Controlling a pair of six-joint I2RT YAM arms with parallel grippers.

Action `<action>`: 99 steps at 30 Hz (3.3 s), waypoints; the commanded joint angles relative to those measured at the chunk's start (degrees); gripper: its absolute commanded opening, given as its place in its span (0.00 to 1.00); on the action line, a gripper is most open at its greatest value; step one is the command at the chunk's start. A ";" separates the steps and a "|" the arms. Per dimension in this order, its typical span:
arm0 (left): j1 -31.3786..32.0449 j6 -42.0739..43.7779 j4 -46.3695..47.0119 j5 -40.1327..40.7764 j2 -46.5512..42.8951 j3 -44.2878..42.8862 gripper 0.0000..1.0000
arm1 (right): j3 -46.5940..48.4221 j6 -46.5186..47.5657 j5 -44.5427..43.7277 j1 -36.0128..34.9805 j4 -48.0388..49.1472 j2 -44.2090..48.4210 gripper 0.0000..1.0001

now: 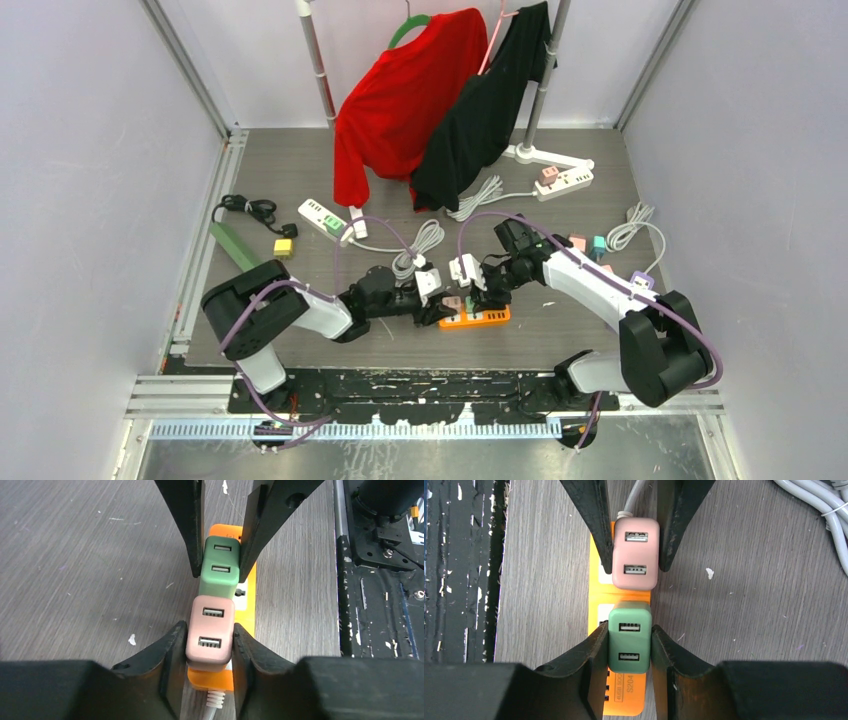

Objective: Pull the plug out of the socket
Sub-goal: Remove the plug from the socket.

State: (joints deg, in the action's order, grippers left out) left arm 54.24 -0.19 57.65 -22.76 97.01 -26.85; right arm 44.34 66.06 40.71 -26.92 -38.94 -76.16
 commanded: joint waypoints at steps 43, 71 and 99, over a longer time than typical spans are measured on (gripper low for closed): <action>-0.62 7.88 -4.14 -0.69 7.26 1.99 0.00 | 1.52 4.50 2.78 -2.47 -5.43 1.28 0.01; -1.29 6.78 -4.22 -0.70 9.24 2.95 0.00 | 3.50 -14.32 6.28 -2.55 5.28 1.60 0.01; -2.21 -2.11 -14.10 -1.46 -3.75 -2.68 0.78 | 14.91 -3.74 20.68 12.00 -22.95 1.96 0.02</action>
State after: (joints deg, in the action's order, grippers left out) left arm 52.36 0.62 50.72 -26.24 98.39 -28.82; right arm 56.47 67.35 54.52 -16.91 -58.54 -74.30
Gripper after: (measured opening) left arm 0.699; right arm 0.380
